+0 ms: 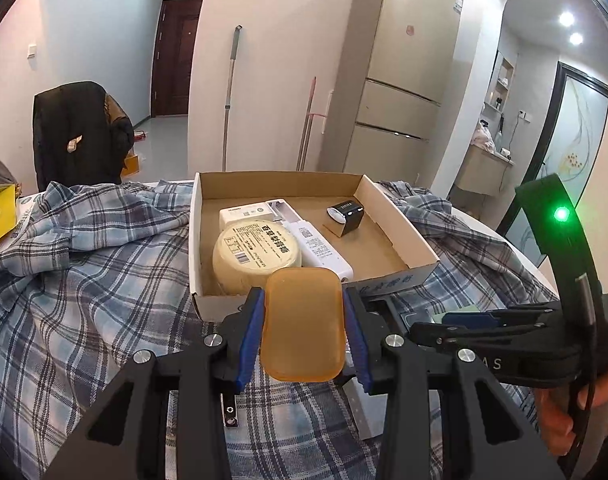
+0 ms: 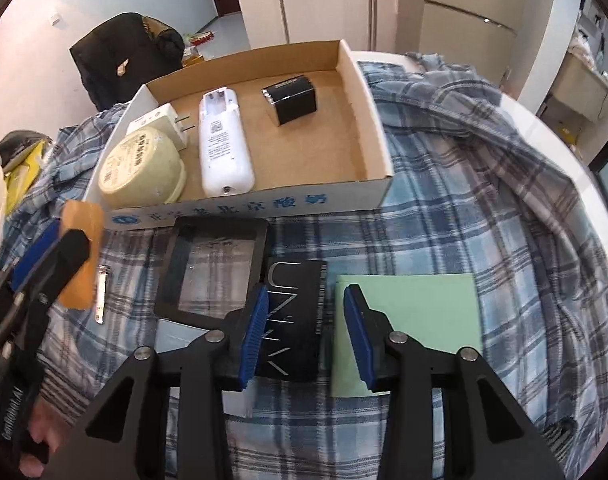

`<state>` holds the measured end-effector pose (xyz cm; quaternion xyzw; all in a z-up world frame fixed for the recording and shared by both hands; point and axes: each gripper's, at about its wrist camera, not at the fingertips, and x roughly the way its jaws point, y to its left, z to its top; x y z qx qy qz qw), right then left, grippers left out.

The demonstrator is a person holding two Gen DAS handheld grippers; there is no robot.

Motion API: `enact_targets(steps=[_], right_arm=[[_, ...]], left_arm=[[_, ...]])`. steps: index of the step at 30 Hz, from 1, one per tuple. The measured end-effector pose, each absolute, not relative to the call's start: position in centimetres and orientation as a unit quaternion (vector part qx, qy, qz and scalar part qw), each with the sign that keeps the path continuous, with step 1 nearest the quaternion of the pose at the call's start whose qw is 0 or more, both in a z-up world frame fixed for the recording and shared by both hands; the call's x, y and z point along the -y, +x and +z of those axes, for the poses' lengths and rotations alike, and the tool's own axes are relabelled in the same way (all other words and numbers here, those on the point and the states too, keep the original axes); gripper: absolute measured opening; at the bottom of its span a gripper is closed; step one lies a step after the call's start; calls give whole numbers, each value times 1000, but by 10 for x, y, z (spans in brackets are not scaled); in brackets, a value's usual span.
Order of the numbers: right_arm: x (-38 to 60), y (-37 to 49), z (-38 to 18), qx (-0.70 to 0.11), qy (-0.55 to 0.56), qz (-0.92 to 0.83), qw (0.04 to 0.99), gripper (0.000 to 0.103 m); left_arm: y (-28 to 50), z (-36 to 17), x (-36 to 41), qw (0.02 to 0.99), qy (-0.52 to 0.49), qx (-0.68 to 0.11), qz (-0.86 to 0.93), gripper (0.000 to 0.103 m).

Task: Organize rigid objects
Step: 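Close the right tool on the black UNNY box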

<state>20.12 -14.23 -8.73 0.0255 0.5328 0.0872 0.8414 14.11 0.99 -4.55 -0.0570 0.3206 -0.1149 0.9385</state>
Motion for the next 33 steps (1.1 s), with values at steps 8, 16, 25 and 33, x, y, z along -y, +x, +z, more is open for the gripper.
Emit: enact_targets(steps=[8, 16, 25, 33], right_arm=[[129, 198, -96, -544, 2, 105, 832, 40], [126, 196, -101, -522, -33, 135, 842, 52], [118, 183, -106, -481, -58, 141, 863, 66], [131, 187, -106, -468, -16, 136, 873, 67]], left_arm=[[141, -46, -7, 937, -52, -323, -118, 41], [142, -46, -8, 936, -55, -327, -118, 41], [142, -46, -10, 933, -62, -333, -117, 41], [143, -46, -10, 933, -62, -335, -118, 41]])
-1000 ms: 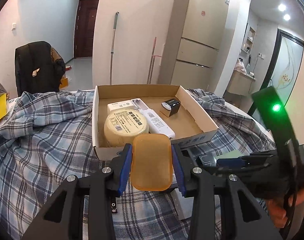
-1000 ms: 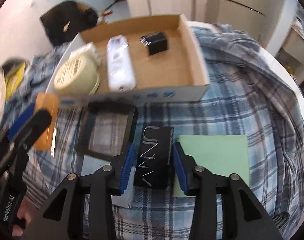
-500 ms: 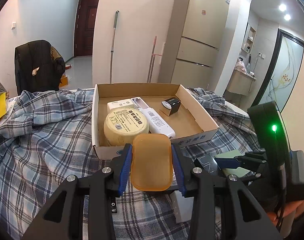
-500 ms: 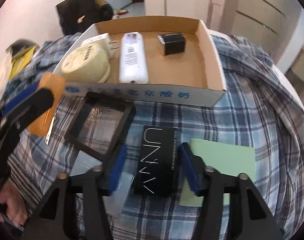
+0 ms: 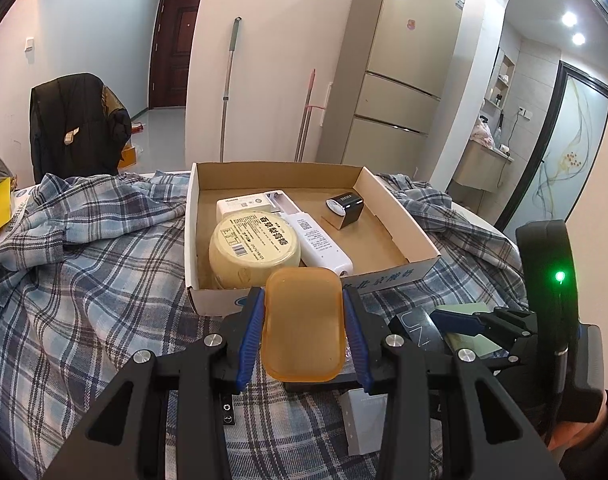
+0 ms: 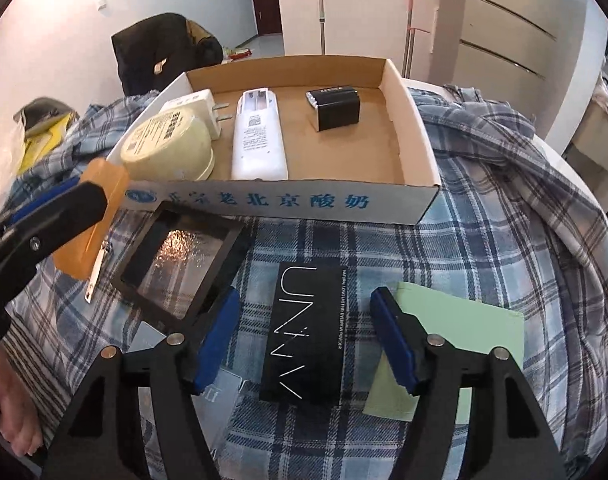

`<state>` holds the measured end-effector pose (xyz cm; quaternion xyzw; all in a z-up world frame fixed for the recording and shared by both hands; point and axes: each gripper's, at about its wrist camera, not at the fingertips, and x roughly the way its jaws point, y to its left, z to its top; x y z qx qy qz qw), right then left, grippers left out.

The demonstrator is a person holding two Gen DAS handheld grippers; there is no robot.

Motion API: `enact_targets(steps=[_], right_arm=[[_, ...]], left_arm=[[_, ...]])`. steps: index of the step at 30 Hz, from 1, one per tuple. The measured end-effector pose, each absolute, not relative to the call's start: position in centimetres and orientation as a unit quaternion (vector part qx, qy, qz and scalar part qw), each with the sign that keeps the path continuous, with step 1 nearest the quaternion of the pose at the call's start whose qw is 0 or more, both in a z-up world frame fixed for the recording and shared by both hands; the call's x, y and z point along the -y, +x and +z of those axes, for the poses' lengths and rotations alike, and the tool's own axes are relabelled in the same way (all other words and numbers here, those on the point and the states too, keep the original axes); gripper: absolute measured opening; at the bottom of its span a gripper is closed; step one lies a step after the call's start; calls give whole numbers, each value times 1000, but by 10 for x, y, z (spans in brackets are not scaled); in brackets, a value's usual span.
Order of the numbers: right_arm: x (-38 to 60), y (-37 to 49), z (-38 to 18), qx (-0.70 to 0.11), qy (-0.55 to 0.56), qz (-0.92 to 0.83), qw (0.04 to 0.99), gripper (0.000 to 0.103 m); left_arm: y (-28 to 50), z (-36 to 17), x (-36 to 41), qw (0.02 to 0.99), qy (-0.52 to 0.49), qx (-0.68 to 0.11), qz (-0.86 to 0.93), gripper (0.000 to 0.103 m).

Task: Organize rigid objects
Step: 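Close the right tool on the black UNNY box, then carry the soap box and UNNY box over the cardboard box with both tools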

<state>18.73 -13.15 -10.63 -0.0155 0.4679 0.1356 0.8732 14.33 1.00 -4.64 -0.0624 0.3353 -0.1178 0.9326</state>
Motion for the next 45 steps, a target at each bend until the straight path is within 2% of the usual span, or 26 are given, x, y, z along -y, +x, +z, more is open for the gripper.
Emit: enact_targets(steps=[1, 2, 3, 5, 20, 29, 33, 39, 45], right_arm=[[132, 187, -106, -469, -12, 137, 873, 66], [133, 187, -106, -469, -12, 136, 872, 59], [133, 187, -105, -469, -17, 126, 874, 45], [135, 187, -103, -469, -20, 117, 875, 33], [147, 177, -79, -411, -10, 123, 903, 32], [149, 162, -49, -346, -5, 133, 929, 32], [153, 172, -34, -350, -4, 138, 926, 32], [159, 214, 8, -335, -2, 116, 935, 32], [153, 266, 26, -357, 66, 125, 923, 32]], left_arm=[[143, -46, -10, 933, -62, -335, -118, 41], [144, -47, -10, 933, -62, -335, -117, 41], [144, -47, -10, 933, -61, -335, -117, 41], [144, -46, -10, 934, -61, -333, -116, 41], [138, -40, -10, 941, -56, -317, -110, 41], [131, -30, -12, 945, -61, -299, -120, 41], [132, -7, -17, 951, -68, -277, -116, 41], [155, 42, 3, 964, -4, -249, -97, 41], [207, 73, 13, 973, -40, -217, -66, 41]])
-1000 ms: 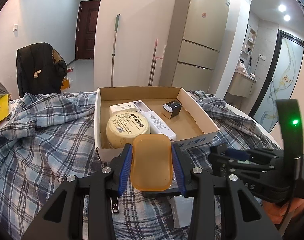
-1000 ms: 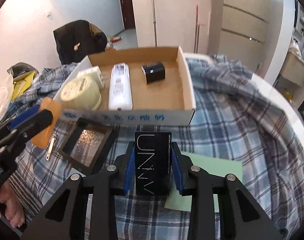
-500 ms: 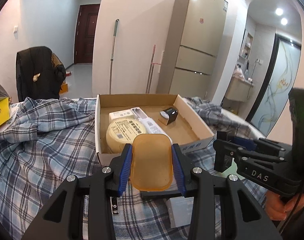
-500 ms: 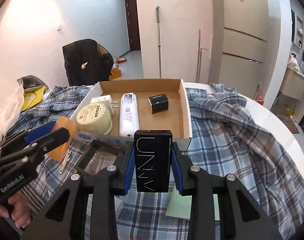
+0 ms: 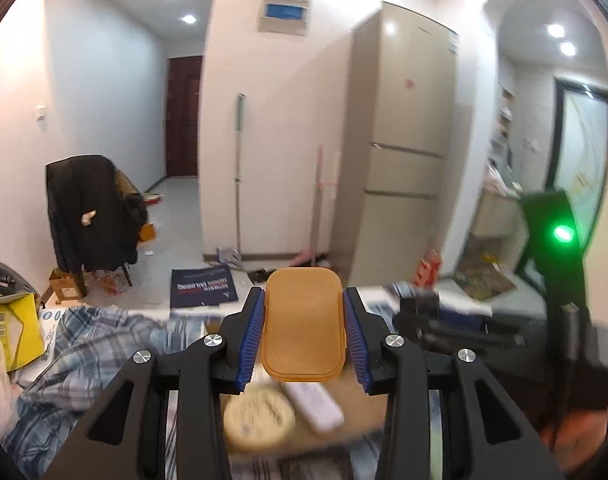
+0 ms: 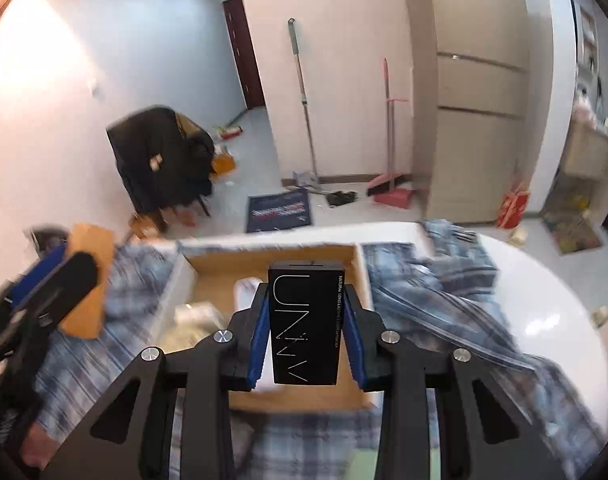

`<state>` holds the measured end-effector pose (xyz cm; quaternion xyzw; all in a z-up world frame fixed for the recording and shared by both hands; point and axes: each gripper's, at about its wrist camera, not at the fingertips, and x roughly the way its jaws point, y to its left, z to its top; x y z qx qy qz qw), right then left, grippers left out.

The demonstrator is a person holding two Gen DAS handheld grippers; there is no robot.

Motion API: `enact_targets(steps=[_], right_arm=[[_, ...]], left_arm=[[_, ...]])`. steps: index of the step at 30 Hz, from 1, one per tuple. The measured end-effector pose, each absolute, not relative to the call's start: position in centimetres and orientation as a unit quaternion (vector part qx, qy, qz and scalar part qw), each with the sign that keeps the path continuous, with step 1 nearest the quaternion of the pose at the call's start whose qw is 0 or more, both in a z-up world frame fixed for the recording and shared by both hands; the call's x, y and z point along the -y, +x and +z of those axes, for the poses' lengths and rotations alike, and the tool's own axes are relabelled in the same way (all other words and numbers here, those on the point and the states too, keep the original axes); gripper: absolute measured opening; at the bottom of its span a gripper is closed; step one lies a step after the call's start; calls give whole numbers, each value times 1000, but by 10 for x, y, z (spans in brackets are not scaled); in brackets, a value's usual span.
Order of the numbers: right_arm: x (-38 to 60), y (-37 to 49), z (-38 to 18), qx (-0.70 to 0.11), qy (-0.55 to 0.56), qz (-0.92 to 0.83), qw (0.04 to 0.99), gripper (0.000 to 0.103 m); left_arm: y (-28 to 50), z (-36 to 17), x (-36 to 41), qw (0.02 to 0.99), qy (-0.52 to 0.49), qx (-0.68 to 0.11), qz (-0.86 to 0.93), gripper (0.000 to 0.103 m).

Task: Organize rigid objects
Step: 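Carry the soap box and UNNY box over the cardboard box with both tools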

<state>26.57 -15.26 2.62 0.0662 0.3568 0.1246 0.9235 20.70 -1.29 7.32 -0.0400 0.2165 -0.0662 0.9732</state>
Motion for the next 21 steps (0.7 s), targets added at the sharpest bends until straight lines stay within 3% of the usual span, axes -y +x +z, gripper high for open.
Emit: enact_targets(steps=[6, 13, 21], right_arm=[[149, 307, 4, -357, 56, 119, 925, 32], [151, 324, -38, -371, 25, 136, 918, 32], [159, 333, -48, -377, 25, 117, 919, 32]], left_arm=[[284, 45, 14, 960, -69, -269, -36, 41], [313, -24, 14, 938, -73, -336, -42, 41], [324, -49, 22, 924, -66, -371, -60, 41]])
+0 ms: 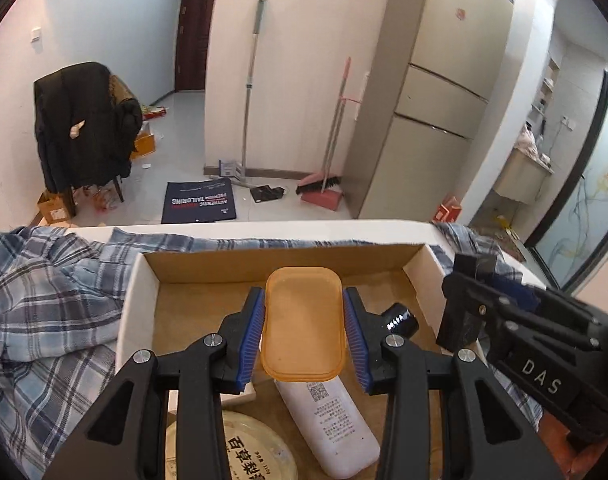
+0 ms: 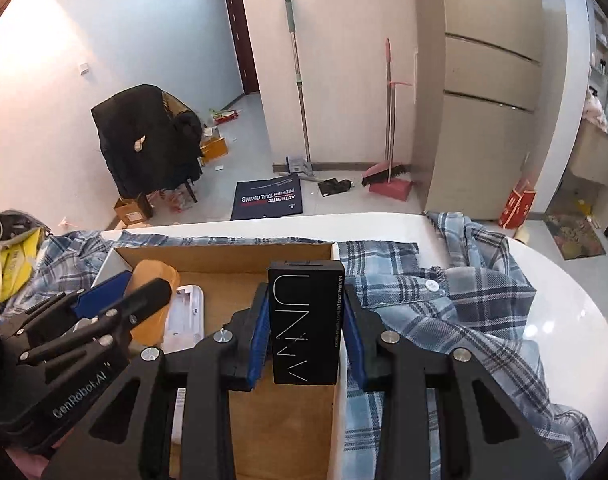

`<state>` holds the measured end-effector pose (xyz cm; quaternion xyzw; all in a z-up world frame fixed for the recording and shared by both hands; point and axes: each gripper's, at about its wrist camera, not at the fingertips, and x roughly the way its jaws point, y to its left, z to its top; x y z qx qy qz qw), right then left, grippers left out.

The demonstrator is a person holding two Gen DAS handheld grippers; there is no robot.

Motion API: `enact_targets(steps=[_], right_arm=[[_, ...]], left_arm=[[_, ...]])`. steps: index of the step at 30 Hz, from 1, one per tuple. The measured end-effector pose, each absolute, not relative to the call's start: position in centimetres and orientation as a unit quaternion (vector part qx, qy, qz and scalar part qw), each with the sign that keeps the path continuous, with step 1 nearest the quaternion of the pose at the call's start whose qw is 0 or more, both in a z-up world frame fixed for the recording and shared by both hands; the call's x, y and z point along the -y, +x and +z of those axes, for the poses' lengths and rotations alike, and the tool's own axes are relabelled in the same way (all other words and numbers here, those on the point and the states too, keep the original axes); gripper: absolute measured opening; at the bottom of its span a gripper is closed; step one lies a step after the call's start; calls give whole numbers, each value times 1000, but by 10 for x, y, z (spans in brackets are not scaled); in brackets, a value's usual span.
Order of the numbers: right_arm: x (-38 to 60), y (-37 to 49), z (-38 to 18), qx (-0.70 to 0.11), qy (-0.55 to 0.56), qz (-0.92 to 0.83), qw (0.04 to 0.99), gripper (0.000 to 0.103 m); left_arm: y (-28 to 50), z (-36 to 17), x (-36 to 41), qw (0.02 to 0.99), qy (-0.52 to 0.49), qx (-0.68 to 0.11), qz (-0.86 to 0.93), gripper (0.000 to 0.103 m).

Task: Organize rigid objects
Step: 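Carry the soap box and UNNY box over the cardboard box with both tools, then open the left tool to drop the soap box while the right tool releases the UNNY box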

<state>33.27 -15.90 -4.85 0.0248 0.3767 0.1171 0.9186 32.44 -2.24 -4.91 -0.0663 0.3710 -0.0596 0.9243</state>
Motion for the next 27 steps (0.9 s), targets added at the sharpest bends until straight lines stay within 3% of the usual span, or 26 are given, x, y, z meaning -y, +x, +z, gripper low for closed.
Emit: enact_targets(steps=[12, 13, 14, 16, 20, 22, 27], right_arm=[[158, 335, -54, -373, 24, 126, 919, 32], [159, 335, -54, -374, 26, 126, 919, 32], [160, 335, -54, -373, 27, 126, 919, 32], [161, 336, -54, -372, 28, 124, 919, 32], [166, 339, -54, -369, 48, 134, 918, 32], [170, 340, -54, -370, 55, 134, 918, 32], [174, 344, -55, -372, 71, 137, 915, 32]], left_arm=[[326, -68, 49, 919, -4, -392, -48, 41], [326, -68, 50, 919, -1, -392, -47, 45], [325, -68, 51, 920, 2, -389, -46, 61], [320, -62, 50, 929, 4, -368, -36, 83], [305, -48, 53, 951, 37, -307, -17, 85], [300, -46, 56, 956, 61, -287, 3, 90], [307, -47, 39, 955, 30, -295, 19, 91]])
